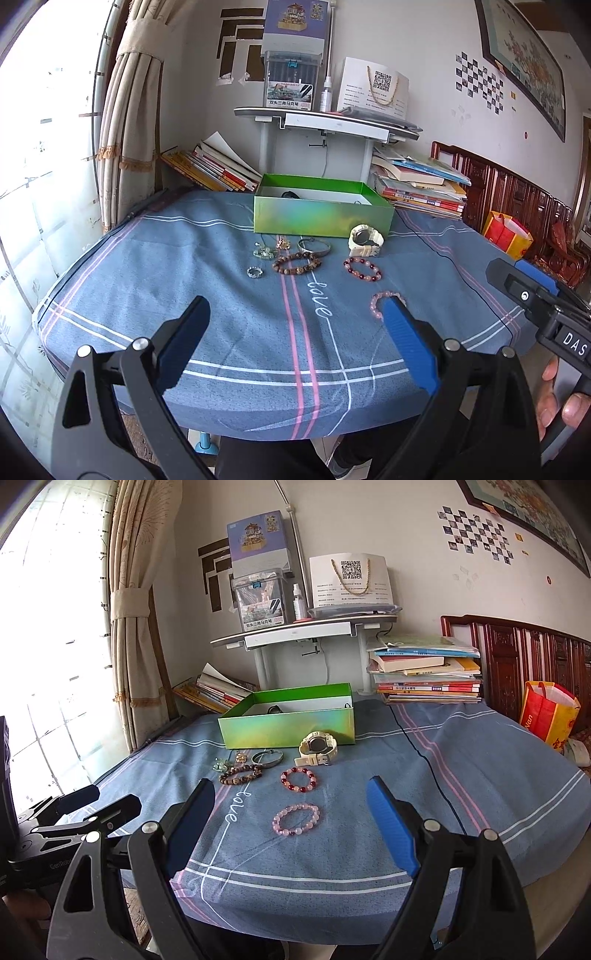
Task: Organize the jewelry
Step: 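Move the right tool to the pink crystal bracelet while the left tool approaches the brown bead bracelet, then grasp the pink crystal bracelet with the right tool while the left tool grasps the brown bead bracelet, then lift both bracelets and carry them toward the green box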
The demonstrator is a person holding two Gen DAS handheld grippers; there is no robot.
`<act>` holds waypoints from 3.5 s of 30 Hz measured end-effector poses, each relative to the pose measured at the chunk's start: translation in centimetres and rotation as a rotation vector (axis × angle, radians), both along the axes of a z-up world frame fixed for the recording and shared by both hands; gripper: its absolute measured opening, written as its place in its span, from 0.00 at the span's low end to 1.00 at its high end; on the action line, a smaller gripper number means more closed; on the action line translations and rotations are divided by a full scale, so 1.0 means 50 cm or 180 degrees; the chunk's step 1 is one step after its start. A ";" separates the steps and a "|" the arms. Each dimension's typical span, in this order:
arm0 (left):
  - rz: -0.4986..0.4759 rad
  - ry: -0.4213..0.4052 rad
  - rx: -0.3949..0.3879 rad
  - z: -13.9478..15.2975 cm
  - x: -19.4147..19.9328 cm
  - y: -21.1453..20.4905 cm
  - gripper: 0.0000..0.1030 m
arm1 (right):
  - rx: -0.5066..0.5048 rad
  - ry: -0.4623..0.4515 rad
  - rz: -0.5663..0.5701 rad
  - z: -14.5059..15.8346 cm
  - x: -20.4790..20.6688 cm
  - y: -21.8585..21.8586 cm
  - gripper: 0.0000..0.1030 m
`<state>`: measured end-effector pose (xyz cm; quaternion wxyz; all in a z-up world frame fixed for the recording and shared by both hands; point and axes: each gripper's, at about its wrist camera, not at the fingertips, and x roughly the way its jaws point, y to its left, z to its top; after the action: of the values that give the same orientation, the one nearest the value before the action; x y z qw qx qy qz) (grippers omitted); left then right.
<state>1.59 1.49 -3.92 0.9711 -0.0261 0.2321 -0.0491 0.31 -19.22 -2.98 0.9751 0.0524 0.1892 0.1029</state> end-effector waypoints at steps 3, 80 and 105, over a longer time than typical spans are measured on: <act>-0.0003 0.0015 0.0001 -0.003 0.003 -0.001 0.91 | 0.0006 0.0019 0.0002 -0.004 0.002 0.000 0.80; -0.0589 0.0476 -0.0079 0.041 0.155 -0.009 0.10 | -0.0039 0.0441 0.0374 -0.038 0.150 0.020 0.07; -0.0630 0.0508 -0.0016 0.015 0.098 -0.014 0.11 | -0.0054 0.0310 0.0320 -0.020 0.081 0.012 0.07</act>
<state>6.46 0.81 -3.16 0.9399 -0.0093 0.3101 -0.1430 4.38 -18.61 -4.00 0.9588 0.0395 0.2397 0.1475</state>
